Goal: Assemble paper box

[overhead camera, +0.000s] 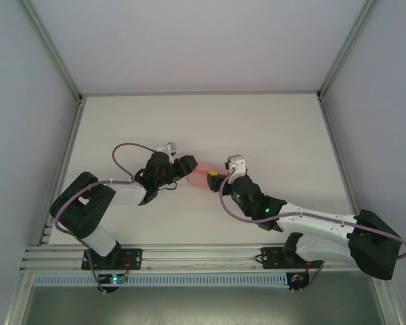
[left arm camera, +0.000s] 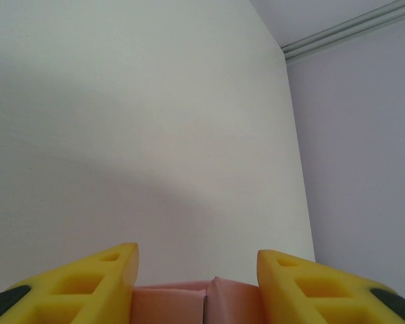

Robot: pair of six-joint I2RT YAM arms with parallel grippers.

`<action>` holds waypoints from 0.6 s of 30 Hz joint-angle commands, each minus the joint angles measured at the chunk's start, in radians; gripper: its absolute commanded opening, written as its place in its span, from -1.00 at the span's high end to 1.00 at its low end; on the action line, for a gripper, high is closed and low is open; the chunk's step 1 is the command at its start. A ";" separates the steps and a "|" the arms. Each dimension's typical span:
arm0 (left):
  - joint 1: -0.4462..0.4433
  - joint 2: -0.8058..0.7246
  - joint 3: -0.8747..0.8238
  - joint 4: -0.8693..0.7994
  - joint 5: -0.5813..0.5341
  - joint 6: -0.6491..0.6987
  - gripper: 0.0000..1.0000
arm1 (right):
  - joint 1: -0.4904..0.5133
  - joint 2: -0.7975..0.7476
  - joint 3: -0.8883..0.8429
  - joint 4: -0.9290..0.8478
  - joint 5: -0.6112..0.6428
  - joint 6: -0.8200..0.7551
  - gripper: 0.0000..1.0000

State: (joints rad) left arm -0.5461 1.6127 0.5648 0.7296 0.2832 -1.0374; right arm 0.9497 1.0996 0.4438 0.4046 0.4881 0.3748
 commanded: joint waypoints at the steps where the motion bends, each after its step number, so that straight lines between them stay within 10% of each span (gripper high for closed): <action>1: -0.032 0.023 -0.048 -0.173 -0.002 0.036 0.20 | -0.031 0.004 -0.017 0.027 0.035 0.069 -0.59; 18: -0.053 0.066 -0.085 -0.109 0.001 0.071 0.36 | -0.090 0.190 -0.194 0.046 0.000 0.314 -0.23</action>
State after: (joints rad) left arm -0.5900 1.6032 0.5426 0.7414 0.2558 -0.9752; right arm 0.8803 1.2404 0.3450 0.5068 0.4969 0.6655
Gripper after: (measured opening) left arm 0.411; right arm 0.617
